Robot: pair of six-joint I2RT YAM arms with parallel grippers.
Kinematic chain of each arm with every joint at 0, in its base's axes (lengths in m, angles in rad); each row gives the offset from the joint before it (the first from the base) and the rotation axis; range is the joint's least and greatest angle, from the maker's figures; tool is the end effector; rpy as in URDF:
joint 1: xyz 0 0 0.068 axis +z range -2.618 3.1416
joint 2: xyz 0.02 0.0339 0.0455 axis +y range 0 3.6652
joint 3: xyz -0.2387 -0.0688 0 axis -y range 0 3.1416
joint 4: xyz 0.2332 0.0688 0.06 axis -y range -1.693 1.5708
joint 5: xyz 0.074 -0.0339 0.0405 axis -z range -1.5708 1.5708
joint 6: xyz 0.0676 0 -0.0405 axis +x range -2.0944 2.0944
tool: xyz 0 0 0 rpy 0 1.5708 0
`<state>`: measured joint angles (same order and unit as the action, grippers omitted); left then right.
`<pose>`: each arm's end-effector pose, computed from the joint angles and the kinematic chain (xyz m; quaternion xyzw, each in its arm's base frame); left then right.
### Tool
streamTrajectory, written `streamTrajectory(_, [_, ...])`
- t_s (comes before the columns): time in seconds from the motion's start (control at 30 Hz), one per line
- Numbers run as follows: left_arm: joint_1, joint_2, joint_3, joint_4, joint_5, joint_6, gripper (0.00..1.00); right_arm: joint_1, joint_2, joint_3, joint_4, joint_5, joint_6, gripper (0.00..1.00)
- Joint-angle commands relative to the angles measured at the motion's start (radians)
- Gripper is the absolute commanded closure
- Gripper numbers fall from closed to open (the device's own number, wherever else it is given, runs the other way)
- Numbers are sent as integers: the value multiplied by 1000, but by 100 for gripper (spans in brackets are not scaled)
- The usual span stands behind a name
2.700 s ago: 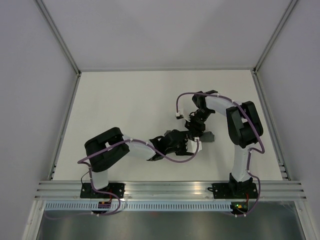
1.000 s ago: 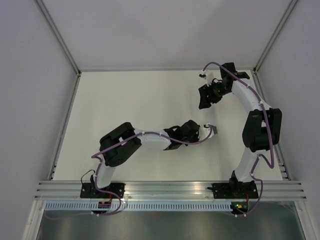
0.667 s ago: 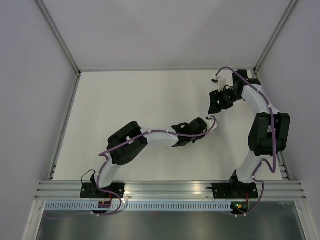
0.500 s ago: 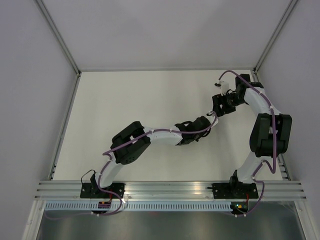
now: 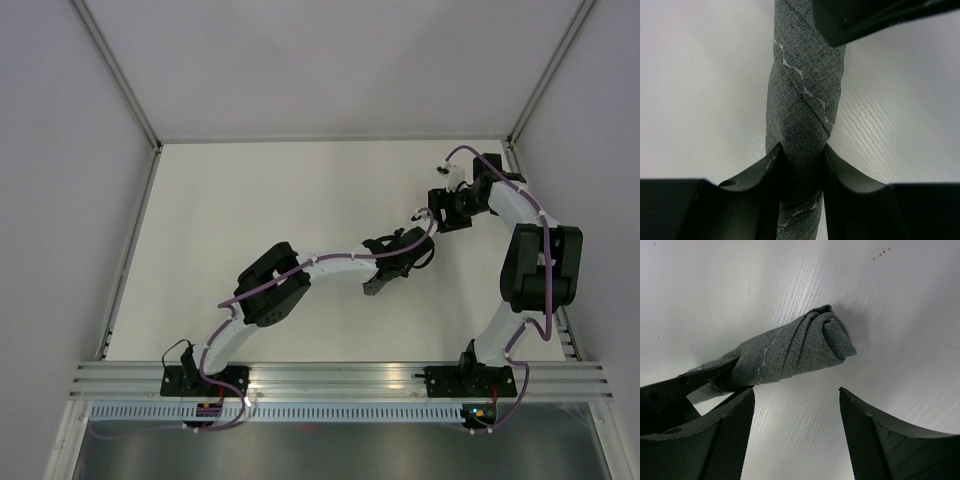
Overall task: Fold the napkin, place the utensils inside, and roll it up
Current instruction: Adjust the napkin at the center of the board.
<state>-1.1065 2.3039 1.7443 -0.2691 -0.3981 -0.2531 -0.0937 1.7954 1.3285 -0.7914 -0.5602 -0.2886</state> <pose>0.2479 -0.4365 0.1175 0.3128 0.8613 -0.0801 0.3923 0.3506 0.0031 0.1699 -0.1352 0.9406 0.2397 0.1987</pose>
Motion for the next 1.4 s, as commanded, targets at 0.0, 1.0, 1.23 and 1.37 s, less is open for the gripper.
streamTrajectory(0.0, [-12, 114, 18, -107, 76, -113, 61, 28, 30, -20, 32, -41, 185, 26])
streamTrajectory(1.0, [27, 210, 235, -206, 5, -433, 45, 9, 127, 74, 46, 66, 299, 26])
streamTrajectory(1.23, [27, 204, 227, -205, 2, -430, 41, 18, 165, 60, 72, 75, 298, 27])
streamTrajectory(1.37, [27, 198, 218, -203, -7, -425, 41, 18, 183, 60, 84, 72, 296, 28])
